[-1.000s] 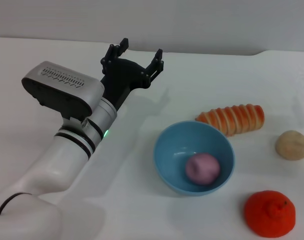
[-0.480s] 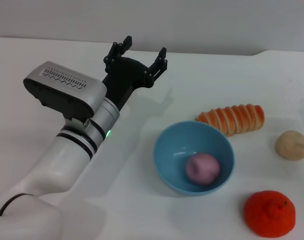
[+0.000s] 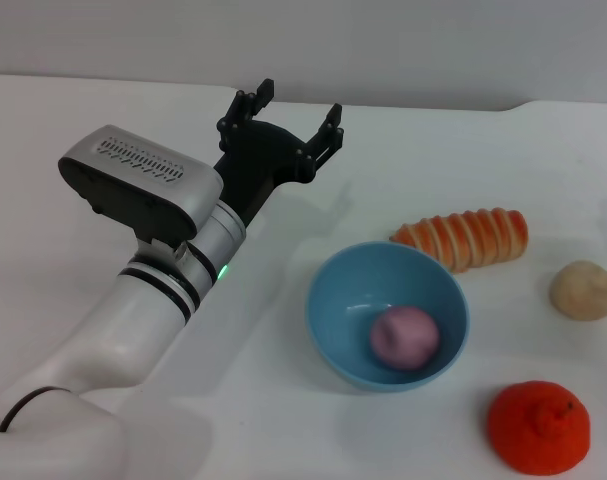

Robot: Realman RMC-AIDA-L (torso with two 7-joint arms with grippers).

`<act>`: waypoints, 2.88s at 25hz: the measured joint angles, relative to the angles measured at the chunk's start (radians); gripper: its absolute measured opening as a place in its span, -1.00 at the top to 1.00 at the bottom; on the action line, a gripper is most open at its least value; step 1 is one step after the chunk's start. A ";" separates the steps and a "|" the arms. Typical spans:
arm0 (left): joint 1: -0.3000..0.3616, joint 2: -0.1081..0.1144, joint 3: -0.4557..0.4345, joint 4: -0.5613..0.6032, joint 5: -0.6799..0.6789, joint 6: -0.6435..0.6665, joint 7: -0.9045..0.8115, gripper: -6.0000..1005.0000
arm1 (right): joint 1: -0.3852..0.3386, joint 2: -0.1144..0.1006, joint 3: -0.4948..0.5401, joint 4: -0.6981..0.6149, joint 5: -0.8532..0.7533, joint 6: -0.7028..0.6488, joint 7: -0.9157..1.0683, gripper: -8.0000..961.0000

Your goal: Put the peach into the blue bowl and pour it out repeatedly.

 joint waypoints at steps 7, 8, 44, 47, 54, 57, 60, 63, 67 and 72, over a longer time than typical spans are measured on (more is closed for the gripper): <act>0.000 0.000 0.000 -0.001 0.000 0.003 0.000 -0.64 | -0.012 0.000 0.000 0.000 0.000 -0.001 0.000 -0.29; 0.000 0.000 0.000 -0.001 0.000 0.003 0.000 -0.64 | -0.013 0.000 0.000 0.000 0.000 -0.001 0.000 -0.29; -0.038 0.000 -0.001 -0.026 0.000 -0.002 0.001 -0.64 | -0.022 0.001 0.005 0.008 0.006 -0.026 0.000 -0.29; -0.036 0.000 0.000 -0.027 0.000 -0.002 0.001 -0.64 | -0.022 0.001 0.005 0.008 0.006 -0.027 0.000 -0.29; -0.038 0.000 0.000 -0.030 0.000 0.000 0.001 -0.64 | -0.026 0.000 0.005 0.007 0.006 -0.031 0.000 -0.29; -0.041 0.000 0.000 -0.030 0.001 0.000 0.001 -0.64 | -0.025 0.000 0.005 0.005 0.006 -0.031 0.000 -0.29; -0.041 0.000 0.000 -0.029 0.001 -0.001 0.000 -0.64 | -0.022 0.000 0.005 0.003 0.006 -0.031 0.000 -0.29; -0.036 0.000 0.000 -0.027 0.002 -0.004 0.000 -0.64 | -0.021 0.000 0.005 0.003 0.006 -0.031 0.000 -0.29; -0.029 0.000 0.009 -0.029 0.001 -0.003 0.000 -0.64 | -0.020 0.000 0.005 0.002 0.006 -0.034 0.000 -0.29; -0.009 0.000 0.030 -0.024 0.006 -0.004 0.000 -0.64 | -0.026 0.002 0.004 0.011 0.005 -0.072 0.000 -0.29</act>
